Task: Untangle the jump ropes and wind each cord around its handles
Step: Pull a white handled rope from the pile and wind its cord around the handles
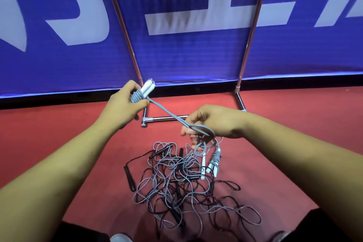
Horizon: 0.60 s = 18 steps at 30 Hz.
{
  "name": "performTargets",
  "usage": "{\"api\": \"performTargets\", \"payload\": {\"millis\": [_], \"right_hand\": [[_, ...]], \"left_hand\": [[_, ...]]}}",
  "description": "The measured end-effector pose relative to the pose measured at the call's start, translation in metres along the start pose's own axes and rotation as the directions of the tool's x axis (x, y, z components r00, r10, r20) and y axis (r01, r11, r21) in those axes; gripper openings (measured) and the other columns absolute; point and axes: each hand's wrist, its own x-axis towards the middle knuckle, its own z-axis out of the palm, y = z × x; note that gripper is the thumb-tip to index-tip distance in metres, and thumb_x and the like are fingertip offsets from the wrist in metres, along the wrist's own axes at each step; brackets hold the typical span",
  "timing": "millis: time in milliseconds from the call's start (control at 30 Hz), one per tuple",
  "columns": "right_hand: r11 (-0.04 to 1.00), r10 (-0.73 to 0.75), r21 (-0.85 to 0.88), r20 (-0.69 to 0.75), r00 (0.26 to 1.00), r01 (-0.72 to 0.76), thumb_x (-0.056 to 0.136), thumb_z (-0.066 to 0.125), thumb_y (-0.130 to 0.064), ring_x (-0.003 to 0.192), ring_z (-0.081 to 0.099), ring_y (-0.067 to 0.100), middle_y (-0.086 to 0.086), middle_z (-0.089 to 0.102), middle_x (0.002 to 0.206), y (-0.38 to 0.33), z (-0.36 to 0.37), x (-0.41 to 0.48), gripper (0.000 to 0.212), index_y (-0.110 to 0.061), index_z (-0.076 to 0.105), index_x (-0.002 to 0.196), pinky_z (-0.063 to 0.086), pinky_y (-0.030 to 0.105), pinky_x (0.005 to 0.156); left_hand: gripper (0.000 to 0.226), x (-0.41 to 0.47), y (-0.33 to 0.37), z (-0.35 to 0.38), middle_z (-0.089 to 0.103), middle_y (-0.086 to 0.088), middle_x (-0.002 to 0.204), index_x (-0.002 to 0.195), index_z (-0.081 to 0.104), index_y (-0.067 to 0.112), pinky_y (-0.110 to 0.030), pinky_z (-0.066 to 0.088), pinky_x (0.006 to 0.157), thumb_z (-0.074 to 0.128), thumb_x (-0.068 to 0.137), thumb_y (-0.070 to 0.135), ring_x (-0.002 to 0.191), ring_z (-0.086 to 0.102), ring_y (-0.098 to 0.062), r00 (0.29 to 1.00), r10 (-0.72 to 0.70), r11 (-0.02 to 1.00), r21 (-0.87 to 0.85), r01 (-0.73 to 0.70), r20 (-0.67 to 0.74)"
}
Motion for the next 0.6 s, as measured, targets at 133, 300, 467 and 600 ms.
{"api": "performTargets", "payload": {"millis": [133,300,467,600], "right_hand": [[0.993,0.025,0.116,-0.011,1.000,-0.024,0.099,0.044,-0.001,0.037,0.037,0.015,0.004,0.040,0.051,-0.017,0.017,0.003,0.021,0.007,0.056,0.114,0.032,0.022,0.043],[0.997,-0.044,0.054,-0.088,0.995,0.049,0.095,0.060,-0.013,0.042,0.022,0.014,0.000,0.030,0.047,-0.030,0.033,0.003,0.026,0.012,0.058,0.097,0.019,0.019,0.042],[0.986,-0.167,-0.064,-0.283,0.944,0.155,0.096,0.058,-0.014,0.041,0.024,0.013,-0.006,0.035,0.041,-0.037,0.012,-0.004,0.021,0.003,0.069,0.090,0.020,0.022,0.042],[0.965,-0.213,-0.225,-0.369,0.905,0.136,0.096,0.058,-0.019,0.037,0.028,0.005,-0.012,0.038,0.038,-0.040,-0.011,-0.012,0.021,-0.009,0.072,0.083,0.028,0.019,0.040]], "left_hand": [[0.024,0.001,-0.010,0.000,0.065,-0.002,0.086,0.105,0.052,0.031,-0.037,0.050,0.069,0.066,0.085,0.031,0.081,0.065,-0.032,1.000,0.016,0.913,0.408,-0.024,0.024],[0.031,-0.011,0.000,0.023,0.068,-0.003,0.109,0.119,0.053,0.039,-0.033,0.042,0.069,0.059,0.088,0.035,0.100,0.064,-0.032,0.991,0.014,0.727,0.680,-0.099,0.130],[0.036,-0.034,0.020,0.043,0.068,0.001,0.097,0.109,0.057,0.039,-0.032,0.048,0.073,0.059,0.080,0.060,0.095,0.066,-0.027,0.921,0.077,0.686,0.651,-0.327,0.381],[0.050,-0.047,0.042,0.055,0.057,0.005,0.073,0.071,0.048,0.036,-0.030,0.041,0.065,0.047,0.072,0.087,0.074,0.055,-0.022,0.869,0.124,0.706,0.573,-0.417,0.479]]}}
